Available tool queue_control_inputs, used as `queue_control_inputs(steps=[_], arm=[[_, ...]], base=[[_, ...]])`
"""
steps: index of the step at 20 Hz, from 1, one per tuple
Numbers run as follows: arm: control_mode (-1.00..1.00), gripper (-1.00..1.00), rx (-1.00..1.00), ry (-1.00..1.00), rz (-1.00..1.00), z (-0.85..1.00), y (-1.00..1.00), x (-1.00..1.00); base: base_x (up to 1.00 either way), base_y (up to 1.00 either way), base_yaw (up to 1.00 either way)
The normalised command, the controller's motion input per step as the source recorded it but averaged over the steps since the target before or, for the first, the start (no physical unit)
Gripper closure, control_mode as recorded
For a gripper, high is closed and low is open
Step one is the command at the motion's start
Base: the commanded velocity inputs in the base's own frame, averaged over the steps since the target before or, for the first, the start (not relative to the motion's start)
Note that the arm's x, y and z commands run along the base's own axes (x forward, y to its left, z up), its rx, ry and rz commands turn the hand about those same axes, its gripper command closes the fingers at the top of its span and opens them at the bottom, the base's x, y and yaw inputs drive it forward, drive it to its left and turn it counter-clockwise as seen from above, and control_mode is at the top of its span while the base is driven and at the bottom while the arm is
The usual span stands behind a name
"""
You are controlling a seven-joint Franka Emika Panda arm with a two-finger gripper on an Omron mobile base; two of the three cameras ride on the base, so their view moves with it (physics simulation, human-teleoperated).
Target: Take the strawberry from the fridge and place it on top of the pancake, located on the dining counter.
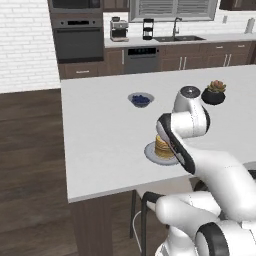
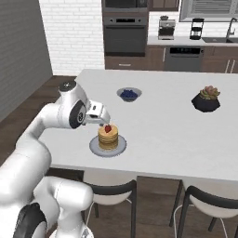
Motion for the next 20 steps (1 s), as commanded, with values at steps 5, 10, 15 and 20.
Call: queue_control_inputs(steps=[5, 10, 15, 20], arm=[[-1.0, -1.0, -0.05, 0.16, 0.0, 0.16, 0.77, -0.98], [-1.0, -1.0, -0.03, 0.12, 0.0, 0.0, 0.92, -0.86], [-1.0, -1.0, -0.04, 0.06, 0.01, -0.26, 0.82, -0.51], [-1.0, -1.0, -0.02, 0.16, 0.0, -0.56, 0.06, 0.01]], base=[[0.0, 0.0, 0.0], [0.0, 0.0, 0.0], [0.0, 0.0, 0.0], [0.0, 0.0, 0.0]])
